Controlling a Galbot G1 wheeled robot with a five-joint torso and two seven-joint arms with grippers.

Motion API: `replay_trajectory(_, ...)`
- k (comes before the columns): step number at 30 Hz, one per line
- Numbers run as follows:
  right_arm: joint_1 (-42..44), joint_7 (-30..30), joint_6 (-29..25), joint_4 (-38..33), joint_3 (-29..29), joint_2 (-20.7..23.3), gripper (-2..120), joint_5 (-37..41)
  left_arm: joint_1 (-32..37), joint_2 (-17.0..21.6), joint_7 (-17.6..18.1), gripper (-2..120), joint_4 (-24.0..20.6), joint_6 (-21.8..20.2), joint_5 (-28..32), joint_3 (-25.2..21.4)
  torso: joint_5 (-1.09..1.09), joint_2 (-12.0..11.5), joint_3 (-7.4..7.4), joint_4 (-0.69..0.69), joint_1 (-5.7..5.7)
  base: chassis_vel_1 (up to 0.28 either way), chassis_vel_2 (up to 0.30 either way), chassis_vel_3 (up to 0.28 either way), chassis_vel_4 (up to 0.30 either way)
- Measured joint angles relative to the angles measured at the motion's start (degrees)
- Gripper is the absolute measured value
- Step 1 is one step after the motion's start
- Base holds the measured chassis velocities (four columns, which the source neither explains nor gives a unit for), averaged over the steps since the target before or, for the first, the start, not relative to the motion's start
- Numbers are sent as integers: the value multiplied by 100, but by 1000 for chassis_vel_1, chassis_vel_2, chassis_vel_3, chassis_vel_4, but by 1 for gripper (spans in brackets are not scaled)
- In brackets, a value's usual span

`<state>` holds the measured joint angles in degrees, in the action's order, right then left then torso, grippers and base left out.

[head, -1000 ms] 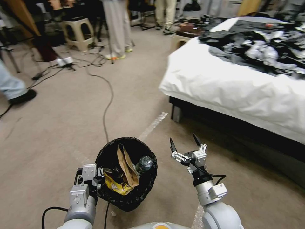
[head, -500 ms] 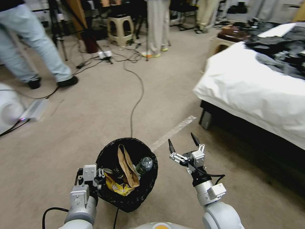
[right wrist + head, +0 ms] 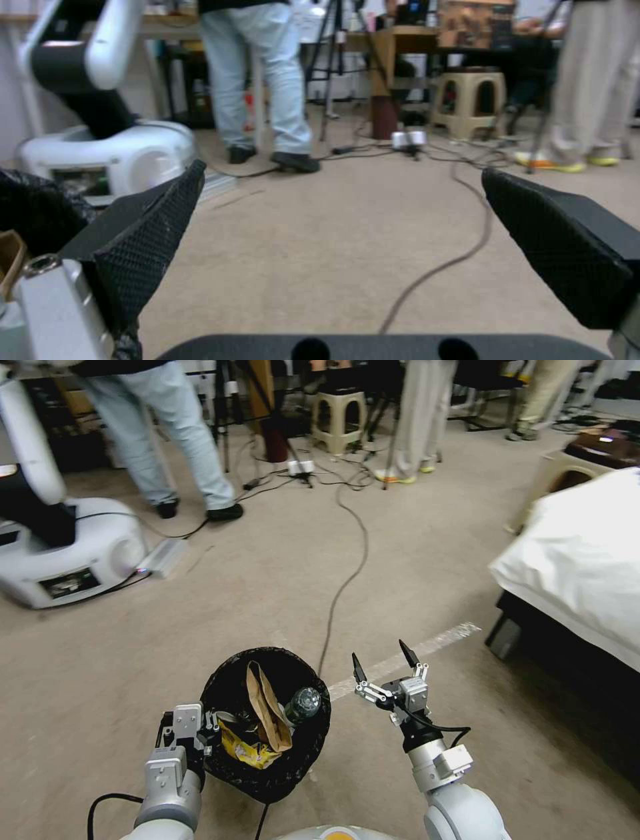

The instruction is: Pick up the trash bin, then pick up the garbage from the floor and place it into the trash bin.

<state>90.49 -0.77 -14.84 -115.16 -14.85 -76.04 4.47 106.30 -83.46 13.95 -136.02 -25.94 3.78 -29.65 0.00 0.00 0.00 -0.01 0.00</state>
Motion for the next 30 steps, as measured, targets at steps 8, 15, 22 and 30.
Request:
replay_trajectory(8,30,58,-5,-5,7,-7,100,-2,-36,-4,15,2,-14,-10,63,-47,0,0,0,1,0,133,124,136,133)
replay_trajectory(15,47,72,-24,-2,8,-14,100,-10,-47,-20,48,2,-14,-9,102,-44,0,0,0,1,0,94,96,76,76)
replay_trajectory(22,89,85,-48,-5,5,-14,100,-24,-72,-24,67,2,-14,2,111,-57,0,0,0,2,0,8,4,1,4)
replay_trajectory(30,140,99,-79,-13,-2,-26,100,-61,-215,-20,162,2,55,-108,322,-161,0,0,0,-1,0,0,0,0,0)
